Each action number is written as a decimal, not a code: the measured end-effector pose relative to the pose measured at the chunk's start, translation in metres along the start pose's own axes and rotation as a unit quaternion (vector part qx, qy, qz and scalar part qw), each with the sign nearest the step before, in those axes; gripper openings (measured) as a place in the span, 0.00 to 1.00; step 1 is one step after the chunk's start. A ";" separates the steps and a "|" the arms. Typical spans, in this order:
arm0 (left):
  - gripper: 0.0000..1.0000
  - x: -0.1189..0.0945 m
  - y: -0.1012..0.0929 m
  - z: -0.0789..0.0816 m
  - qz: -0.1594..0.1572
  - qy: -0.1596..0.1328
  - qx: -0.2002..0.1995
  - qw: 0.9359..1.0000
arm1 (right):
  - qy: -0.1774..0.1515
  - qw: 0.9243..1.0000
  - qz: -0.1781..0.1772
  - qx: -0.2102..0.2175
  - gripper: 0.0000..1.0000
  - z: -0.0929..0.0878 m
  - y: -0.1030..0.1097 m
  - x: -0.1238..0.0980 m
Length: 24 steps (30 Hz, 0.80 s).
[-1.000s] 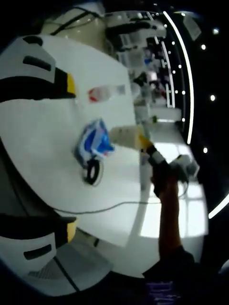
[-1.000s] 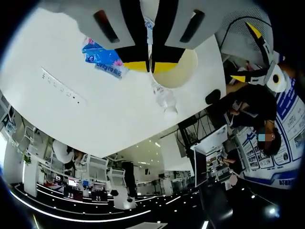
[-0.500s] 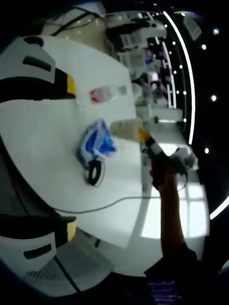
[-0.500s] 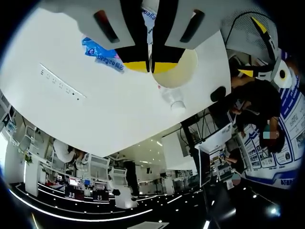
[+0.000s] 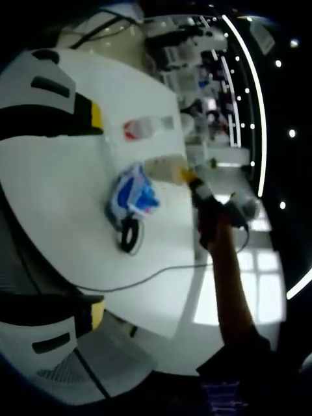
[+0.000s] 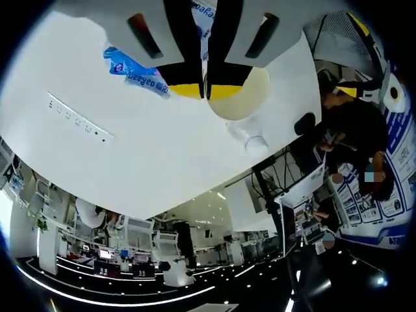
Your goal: Arrange the tabletop items into an orderly group along one side of the table until the central work area is clear of visible clutter.
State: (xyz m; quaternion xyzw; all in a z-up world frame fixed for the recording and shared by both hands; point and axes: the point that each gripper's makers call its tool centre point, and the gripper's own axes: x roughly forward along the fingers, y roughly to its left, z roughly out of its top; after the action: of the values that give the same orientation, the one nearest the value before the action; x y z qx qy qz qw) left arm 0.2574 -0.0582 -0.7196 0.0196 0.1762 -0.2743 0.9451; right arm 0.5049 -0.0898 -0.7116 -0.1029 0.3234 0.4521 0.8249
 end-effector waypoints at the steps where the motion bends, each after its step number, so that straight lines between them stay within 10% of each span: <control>1: 0.98 0.000 0.000 0.000 0.000 0.001 0.000 1.000 | -0.001 1.000 -0.002 0.001 0.01 -0.001 0.000 0.002; 24: 0.98 0.004 -0.005 0.000 0.001 0.006 0.005 1.000 | 0.005 1.000 -0.023 0.017 0.01 -0.029 -0.009 0.044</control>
State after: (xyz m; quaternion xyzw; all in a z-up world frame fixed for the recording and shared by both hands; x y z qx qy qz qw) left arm 0.2580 -0.0641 -0.7207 0.0266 0.1805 -0.2744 0.9442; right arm 0.5163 -0.0788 -0.7628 -0.0988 0.3331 0.4264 0.8351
